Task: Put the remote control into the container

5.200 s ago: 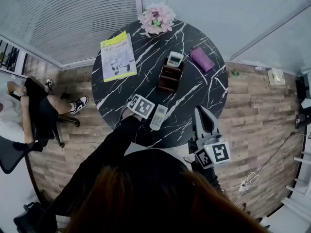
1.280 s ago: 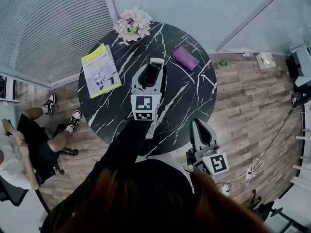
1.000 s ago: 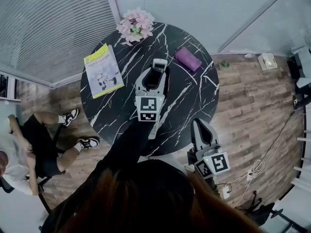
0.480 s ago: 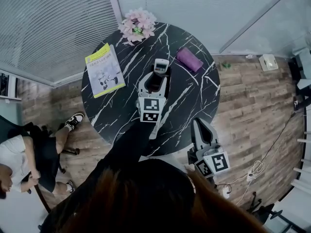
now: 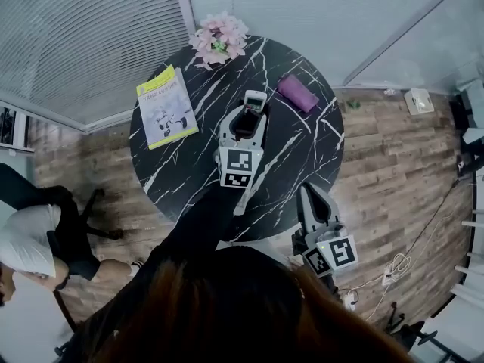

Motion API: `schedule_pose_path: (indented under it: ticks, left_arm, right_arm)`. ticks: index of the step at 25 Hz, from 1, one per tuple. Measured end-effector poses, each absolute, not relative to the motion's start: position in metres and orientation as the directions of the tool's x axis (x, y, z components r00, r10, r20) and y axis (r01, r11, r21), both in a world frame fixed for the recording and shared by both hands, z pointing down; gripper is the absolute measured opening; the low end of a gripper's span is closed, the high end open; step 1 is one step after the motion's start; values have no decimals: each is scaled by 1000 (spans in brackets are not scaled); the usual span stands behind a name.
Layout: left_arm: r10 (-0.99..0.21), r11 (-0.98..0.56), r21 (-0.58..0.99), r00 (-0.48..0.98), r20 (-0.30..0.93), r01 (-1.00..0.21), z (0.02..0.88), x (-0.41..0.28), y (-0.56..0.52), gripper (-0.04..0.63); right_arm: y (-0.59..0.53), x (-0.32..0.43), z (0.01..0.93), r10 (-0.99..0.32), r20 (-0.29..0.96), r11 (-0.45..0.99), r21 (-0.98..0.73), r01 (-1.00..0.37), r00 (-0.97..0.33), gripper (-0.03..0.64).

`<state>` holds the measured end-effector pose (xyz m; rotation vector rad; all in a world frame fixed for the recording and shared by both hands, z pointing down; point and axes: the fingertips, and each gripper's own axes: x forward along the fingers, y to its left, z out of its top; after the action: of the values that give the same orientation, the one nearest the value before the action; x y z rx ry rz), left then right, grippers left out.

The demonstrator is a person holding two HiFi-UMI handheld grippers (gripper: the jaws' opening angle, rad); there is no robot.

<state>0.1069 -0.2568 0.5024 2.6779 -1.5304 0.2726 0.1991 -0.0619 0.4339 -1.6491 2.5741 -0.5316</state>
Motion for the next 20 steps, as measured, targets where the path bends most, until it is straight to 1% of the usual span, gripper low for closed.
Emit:
schedule_pose_path:
  ticks: [3, 6, 10, 13, 20]
  left_arm:
    - [-854, -511, -57, 499, 146, -858, 489, 106, -261, 190]
    - [-860, -503, -69, 491, 139, -862, 484, 102, -267, 137]
    - [-865, -495, -115, 475, 164, -861, 486, 96, -277, 46]
    - [-868, -490, -114, 471, 157, -864, 482, 92, -281, 15]
    - [-853, -520, -89, 512, 104, -849, 462, 90, -277, 9]
  right_arm:
    - [-62, 197, 430, -887, 141, 385, -302, -872, -440, 32]
    - [-60, 196, 428, -887, 136, 390, -297, -872, -442, 32]
    - [-58, 193, 423, -889, 133, 387, -294, -874, -438, 32]
    - [-54, 195, 425, -889, 135, 388, -291, -875, -439, 32]
    - [-54, 190, 426, -885, 128, 398, -294, -869, -448, 32]
